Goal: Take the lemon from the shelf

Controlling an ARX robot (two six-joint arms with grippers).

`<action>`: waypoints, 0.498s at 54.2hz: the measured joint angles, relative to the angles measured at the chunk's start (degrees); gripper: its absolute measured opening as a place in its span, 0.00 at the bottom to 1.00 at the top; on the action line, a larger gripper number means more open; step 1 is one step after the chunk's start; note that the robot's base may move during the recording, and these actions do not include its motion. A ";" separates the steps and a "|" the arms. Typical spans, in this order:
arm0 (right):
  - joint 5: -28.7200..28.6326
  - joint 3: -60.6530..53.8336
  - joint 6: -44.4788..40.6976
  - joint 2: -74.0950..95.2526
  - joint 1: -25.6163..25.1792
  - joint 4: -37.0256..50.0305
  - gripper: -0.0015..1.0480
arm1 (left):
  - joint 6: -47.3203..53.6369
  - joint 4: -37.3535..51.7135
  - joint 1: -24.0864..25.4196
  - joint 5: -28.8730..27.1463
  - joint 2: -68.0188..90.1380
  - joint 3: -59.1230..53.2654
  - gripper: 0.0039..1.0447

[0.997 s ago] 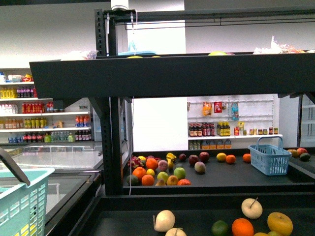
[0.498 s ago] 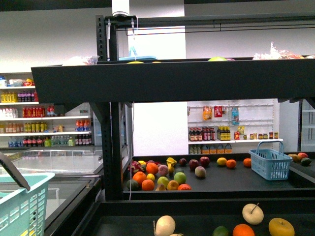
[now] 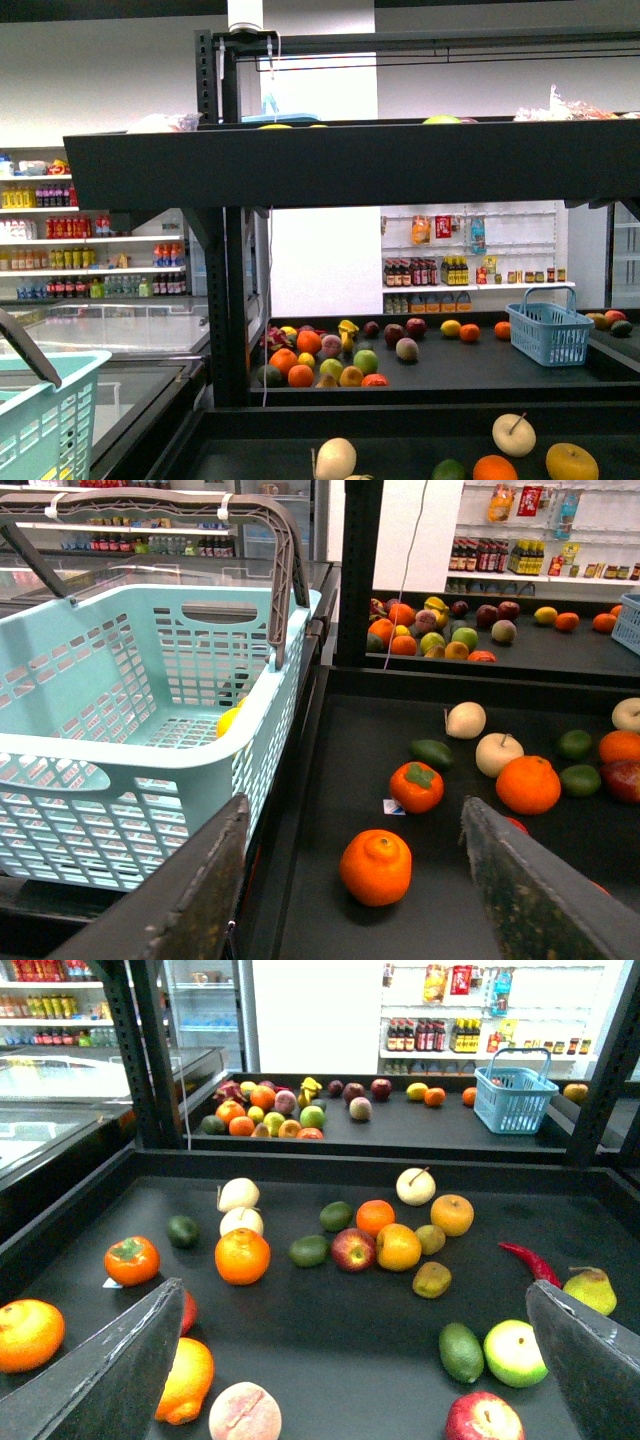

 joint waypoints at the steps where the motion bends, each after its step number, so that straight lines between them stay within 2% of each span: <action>1: 0.00 0.00 0.00 0.00 0.00 0.00 0.98 | 0.00 0.00 0.00 0.00 0.00 0.00 0.78; 7: 0.00 0.00 0.02 0.00 0.00 0.00 0.98 | 0.11 0.00 0.00 0.00 0.00 0.00 0.94; 27: 0.00 0.00 0.02 0.00 0.00 0.00 0.98 | 0.09 0.00 -0.02 0.00 0.00 0.00 0.93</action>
